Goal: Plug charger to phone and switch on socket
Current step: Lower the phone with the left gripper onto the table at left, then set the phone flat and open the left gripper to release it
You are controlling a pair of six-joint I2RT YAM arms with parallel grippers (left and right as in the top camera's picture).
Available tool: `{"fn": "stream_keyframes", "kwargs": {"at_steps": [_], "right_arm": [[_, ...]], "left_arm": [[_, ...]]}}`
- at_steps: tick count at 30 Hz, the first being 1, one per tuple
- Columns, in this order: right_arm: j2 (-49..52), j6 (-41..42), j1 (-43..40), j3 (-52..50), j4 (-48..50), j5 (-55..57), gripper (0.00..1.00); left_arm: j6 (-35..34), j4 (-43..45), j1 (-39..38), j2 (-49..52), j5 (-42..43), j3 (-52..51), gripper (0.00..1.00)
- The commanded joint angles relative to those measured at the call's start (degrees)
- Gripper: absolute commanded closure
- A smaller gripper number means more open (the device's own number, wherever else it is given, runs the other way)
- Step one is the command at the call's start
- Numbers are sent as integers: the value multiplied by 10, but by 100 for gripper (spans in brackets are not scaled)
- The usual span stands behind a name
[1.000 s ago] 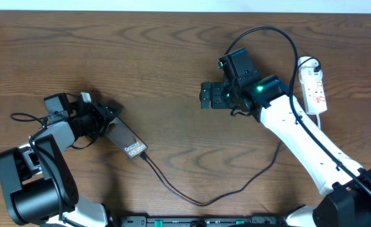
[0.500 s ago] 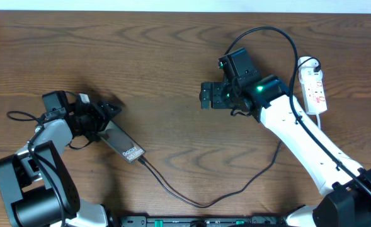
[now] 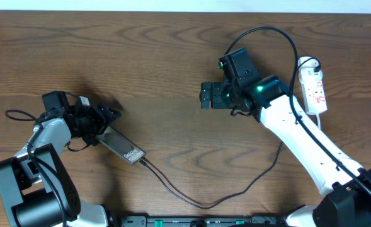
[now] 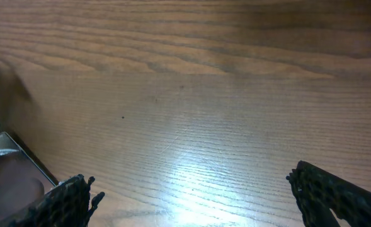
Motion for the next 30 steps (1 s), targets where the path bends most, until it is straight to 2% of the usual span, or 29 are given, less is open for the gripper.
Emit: {"fn": "stream_keyframes", "kwargs": {"at_steps": [1,9,25,30], "right_arm": [[1,-9,3,4,-2,7,1],[1,-9,3,4,-1,7,1],[1,-9,3,3,-1,7,1],[1,-9,3,3,-1,7,1]], "left_arm": [[18,-26,2,37,-108,-35,19],[58,-39,2,37,-106,-35,19],[62,-27,2,37,-106,-35,19],[61,-43,2,37,-137,-35,18]]}}
